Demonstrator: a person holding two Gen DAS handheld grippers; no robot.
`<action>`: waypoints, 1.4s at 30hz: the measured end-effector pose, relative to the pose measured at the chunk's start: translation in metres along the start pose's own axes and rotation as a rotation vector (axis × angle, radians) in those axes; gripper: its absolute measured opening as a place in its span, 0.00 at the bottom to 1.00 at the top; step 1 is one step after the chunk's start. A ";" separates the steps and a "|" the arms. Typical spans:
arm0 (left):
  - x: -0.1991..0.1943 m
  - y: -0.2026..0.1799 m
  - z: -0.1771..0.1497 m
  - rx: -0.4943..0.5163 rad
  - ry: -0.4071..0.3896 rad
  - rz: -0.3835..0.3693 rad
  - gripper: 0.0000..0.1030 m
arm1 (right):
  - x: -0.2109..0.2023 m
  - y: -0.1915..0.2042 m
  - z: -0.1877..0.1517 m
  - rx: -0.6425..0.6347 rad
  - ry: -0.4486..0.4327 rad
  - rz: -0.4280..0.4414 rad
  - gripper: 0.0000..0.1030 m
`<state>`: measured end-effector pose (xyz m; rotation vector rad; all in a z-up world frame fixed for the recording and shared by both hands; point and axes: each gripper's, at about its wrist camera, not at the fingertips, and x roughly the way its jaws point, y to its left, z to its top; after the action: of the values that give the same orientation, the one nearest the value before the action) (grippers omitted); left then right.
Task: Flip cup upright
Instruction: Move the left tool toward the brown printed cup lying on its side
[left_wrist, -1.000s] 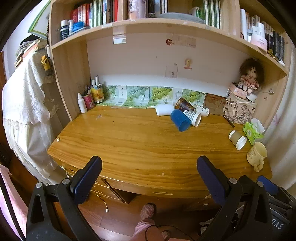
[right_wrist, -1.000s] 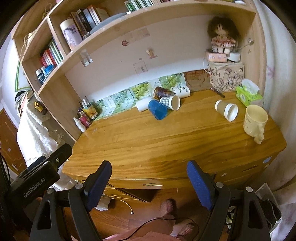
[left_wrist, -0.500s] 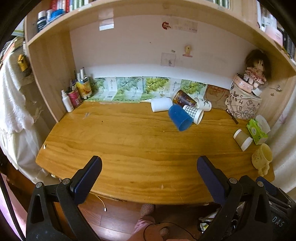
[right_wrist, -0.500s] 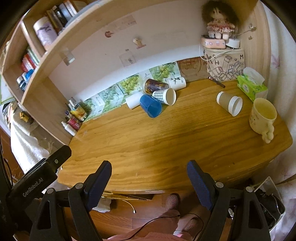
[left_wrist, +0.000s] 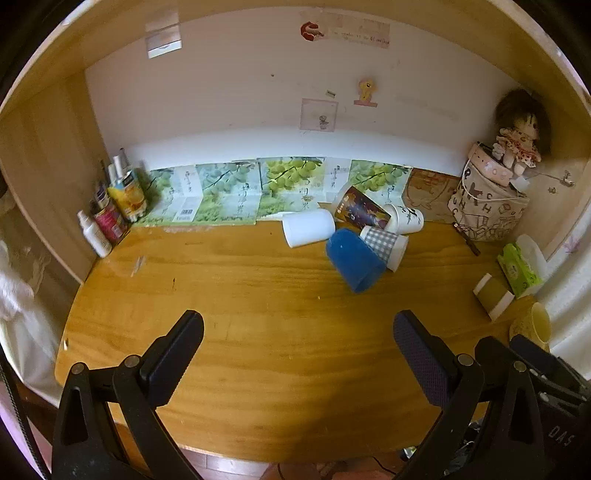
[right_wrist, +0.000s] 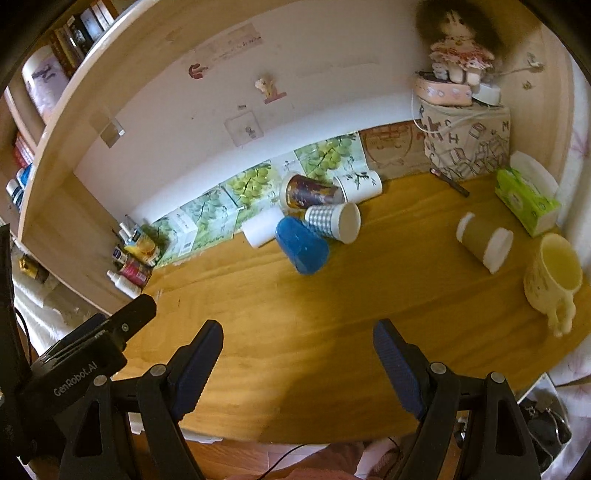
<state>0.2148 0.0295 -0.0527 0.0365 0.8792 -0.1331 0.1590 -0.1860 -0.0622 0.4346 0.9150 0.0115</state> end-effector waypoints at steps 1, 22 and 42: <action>0.006 0.001 0.005 0.008 0.007 -0.006 0.99 | 0.004 0.002 0.006 0.000 -0.002 -0.004 0.82; 0.120 -0.012 0.085 0.091 0.227 -0.110 0.99 | 0.076 0.015 0.070 0.019 -0.050 -0.167 0.82; 0.201 -0.062 0.122 -0.120 0.449 -0.075 0.99 | 0.095 -0.027 0.094 -0.254 -0.091 -0.018 0.81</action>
<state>0.4266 -0.0626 -0.1288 -0.0825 1.3359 -0.1448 0.2854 -0.2259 -0.0945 0.1889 0.8149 0.0899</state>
